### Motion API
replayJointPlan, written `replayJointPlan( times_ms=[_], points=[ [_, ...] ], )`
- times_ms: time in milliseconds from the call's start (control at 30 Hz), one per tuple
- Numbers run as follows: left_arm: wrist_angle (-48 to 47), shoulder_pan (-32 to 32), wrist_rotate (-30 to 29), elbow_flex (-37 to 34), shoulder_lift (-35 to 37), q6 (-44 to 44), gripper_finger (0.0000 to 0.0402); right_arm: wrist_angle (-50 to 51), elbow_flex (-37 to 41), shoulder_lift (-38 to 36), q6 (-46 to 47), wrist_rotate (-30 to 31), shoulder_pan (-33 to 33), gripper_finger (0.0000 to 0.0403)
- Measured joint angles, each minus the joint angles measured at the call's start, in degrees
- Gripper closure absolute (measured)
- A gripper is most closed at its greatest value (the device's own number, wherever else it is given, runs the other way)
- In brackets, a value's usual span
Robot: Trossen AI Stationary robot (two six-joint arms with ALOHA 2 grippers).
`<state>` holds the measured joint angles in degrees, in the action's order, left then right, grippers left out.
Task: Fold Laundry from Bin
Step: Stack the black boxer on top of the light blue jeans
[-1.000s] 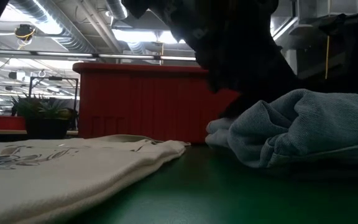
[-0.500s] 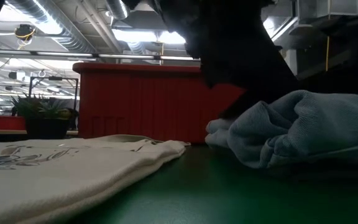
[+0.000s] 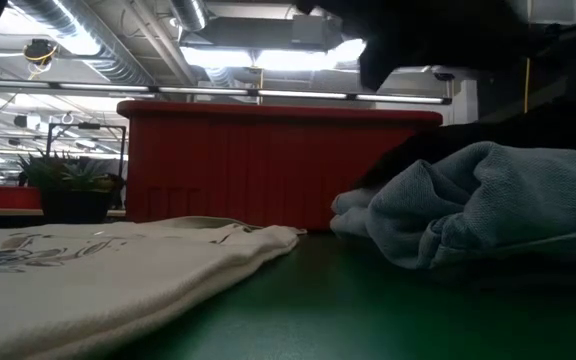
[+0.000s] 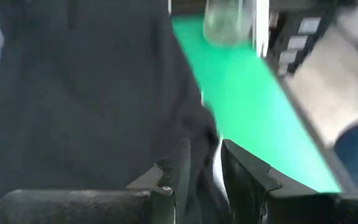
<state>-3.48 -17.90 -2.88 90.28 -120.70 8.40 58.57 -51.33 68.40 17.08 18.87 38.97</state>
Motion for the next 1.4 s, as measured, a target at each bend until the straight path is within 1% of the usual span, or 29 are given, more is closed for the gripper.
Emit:
replayJointPlan(
  times_ms=[100, 200, 267, 400, 600, 767, 900, 1067, 1200, 1300, 1400],
  points=[
    [4.63, 0.4, -1.82, 0.0, 0.0, 0.06, 0.0315, 0.12, -0.35, -0.02, -1.15, 0.05, -0.01, 0.026],
    [6.72, 0.89, -5.0, 0.0, 0.0, 0.04, 0.0315, -0.05, -1.18, -0.02, -2.41, 0.41, 0.0, 0.026],
    [7.42, 1.29, -5.28, 0.0, 0.0, 0.02, 0.0315, -0.05, -1.59, -0.02, -2.62, 1.44, -0.01, 0.026],
    [9.05, 1.55, -5.23, 0.0, -1.6, 0.47, 0.0315, -0.1, -1.97, -0.04, -2.66, 2.65, -0.01, 0.026],
    [13.78, 1.17, -3.59, -0.07, -4.85, 0.96, 0.0315, -0.1, -1.97, -0.04, -2.65, 3.1, 0.0, 0.026],
    [13.59, 0.91, -3.16, -0.04, -5.52, 3.13, 0.0315, -0.04, -1.97, -0.04, -2.64, 3.08, -0.01, 0.026],
    [13.78, 0.89, -1.19, -0.06, -6.2, 6.3, 0.0318, -0.01, -1.97, -0.04, -2.65, 3.06, 0.0, 0.026],
    [13.98, 1.0, 0.67, -0.05, -7.65, 12.03, 0.0337, -0.02, -1.97, -0.04, -2.66, 3.04, 0.01, 0.026],
    [13.95, 1.02, 1.87, -0.06, -7.59, 16.46, 0.0361, 0.23, -1.97, -0.04, -2.66, 3.02, 0.0, 0.026],
    [13.12, 1.02, 4.01, -0.05, -7.61, 20.53, 0.0381, 0.26, -1.97, -0.04, -2.66, 3.02, 0.01, 0.026],
    [13.02, 1.02, 4.33, -0.04, -7.61, 23.71, 0.0398, 0.28, -1.97, -0.04, -2.64, 3.02, 0.0, 0.026]
  ],
)
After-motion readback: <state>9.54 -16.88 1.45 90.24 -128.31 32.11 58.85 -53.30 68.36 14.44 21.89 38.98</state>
